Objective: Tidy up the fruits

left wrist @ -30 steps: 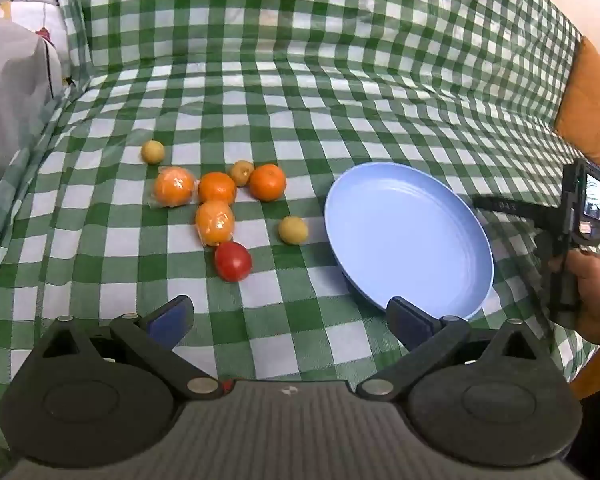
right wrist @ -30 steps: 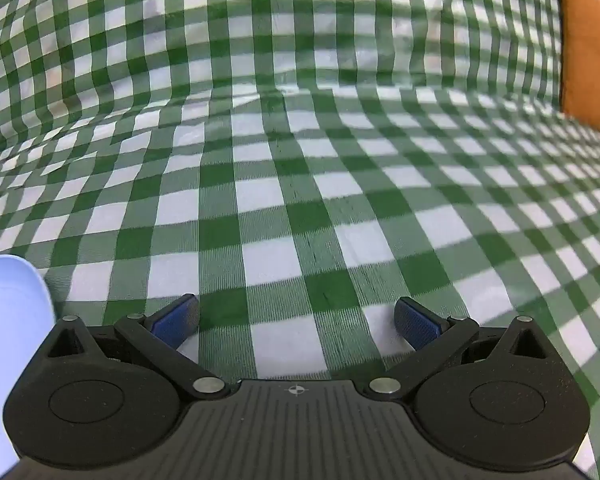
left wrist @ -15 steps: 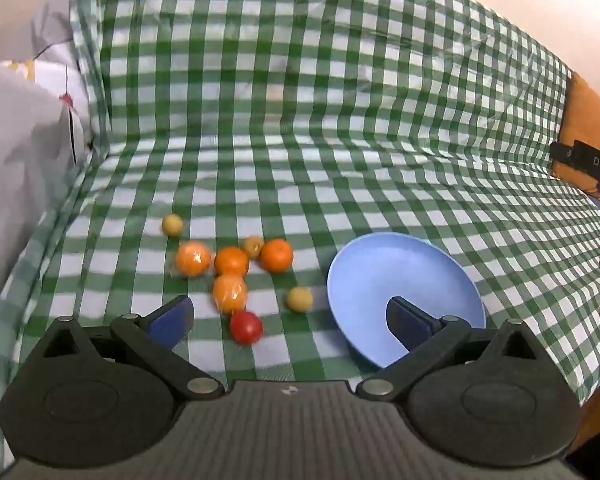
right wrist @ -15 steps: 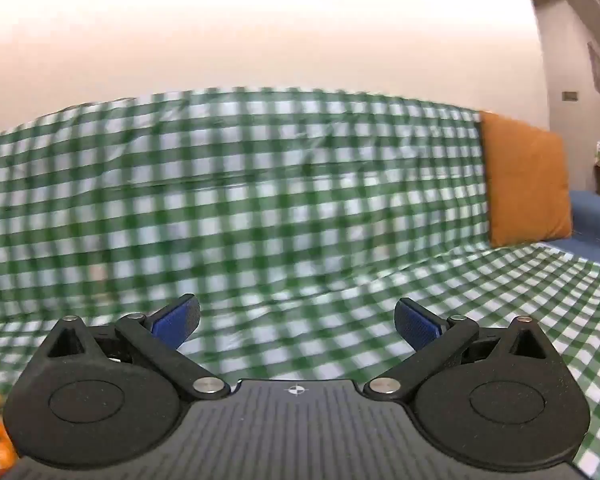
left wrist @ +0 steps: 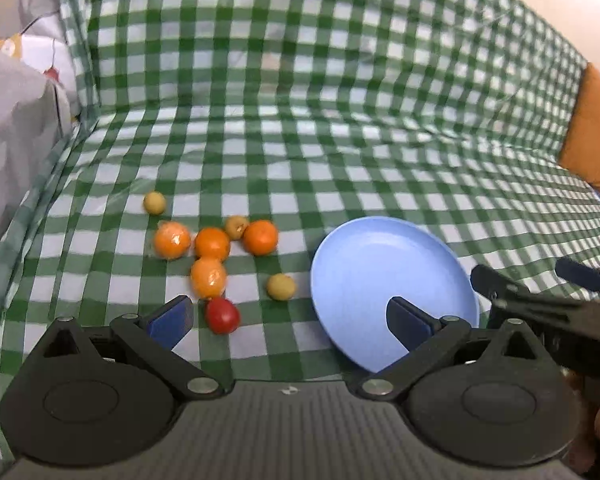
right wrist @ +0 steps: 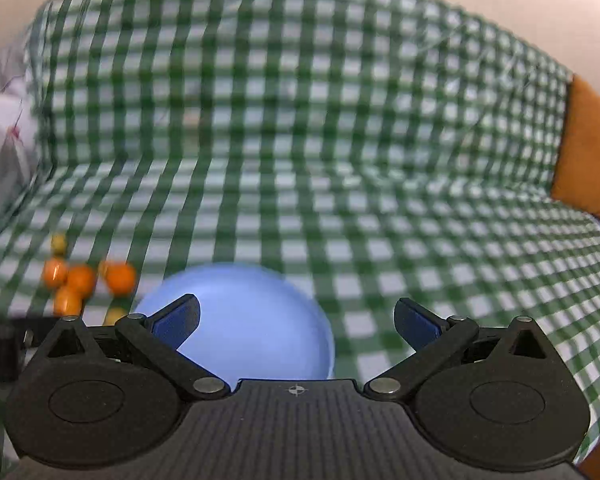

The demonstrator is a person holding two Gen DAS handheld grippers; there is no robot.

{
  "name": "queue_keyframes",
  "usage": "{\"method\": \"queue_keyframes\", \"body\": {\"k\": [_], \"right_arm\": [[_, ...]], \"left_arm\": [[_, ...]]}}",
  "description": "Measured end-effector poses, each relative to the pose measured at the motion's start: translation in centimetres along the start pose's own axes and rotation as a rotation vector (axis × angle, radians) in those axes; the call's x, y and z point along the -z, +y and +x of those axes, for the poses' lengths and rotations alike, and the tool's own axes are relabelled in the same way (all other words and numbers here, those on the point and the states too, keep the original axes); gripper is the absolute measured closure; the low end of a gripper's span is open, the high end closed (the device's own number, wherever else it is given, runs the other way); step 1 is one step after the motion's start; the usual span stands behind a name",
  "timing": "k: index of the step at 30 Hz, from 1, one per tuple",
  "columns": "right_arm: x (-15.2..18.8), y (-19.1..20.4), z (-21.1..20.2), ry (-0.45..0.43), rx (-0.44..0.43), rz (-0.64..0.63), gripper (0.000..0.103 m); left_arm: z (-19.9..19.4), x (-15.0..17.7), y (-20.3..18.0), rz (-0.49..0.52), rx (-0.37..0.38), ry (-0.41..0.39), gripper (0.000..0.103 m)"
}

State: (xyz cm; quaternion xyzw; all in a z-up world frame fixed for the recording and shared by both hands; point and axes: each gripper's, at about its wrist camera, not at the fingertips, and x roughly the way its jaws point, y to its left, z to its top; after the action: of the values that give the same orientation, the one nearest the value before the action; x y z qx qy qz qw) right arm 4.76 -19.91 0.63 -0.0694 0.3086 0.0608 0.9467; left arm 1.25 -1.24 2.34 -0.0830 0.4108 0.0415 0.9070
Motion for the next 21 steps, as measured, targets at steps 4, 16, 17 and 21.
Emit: {"method": "queue_keyframes", "body": {"k": [4, 16, 17, 21], "right_arm": [[0.6, 0.7, 0.2, 0.016, -0.035, 0.039, 0.001], [-0.7, -0.5, 0.0, 0.06, -0.061, 0.069, 0.001], [-0.8, -0.5, 0.1, 0.064, -0.06, 0.076, 0.001], [-0.8, -0.2, 0.8, 0.089, -0.035, 0.074, 0.001]], "left_arm": [[0.9, 0.3, -0.1, 0.0, -0.012, 0.049, 0.0], [1.4, -0.6, -1.5, 0.005, -0.034, 0.118, 0.0], [1.4, -0.5, -1.8, 0.01, -0.037, 0.122, 0.0], [1.7, -0.5, -2.2, 0.019, -0.031, 0.149, 0.0]]}}
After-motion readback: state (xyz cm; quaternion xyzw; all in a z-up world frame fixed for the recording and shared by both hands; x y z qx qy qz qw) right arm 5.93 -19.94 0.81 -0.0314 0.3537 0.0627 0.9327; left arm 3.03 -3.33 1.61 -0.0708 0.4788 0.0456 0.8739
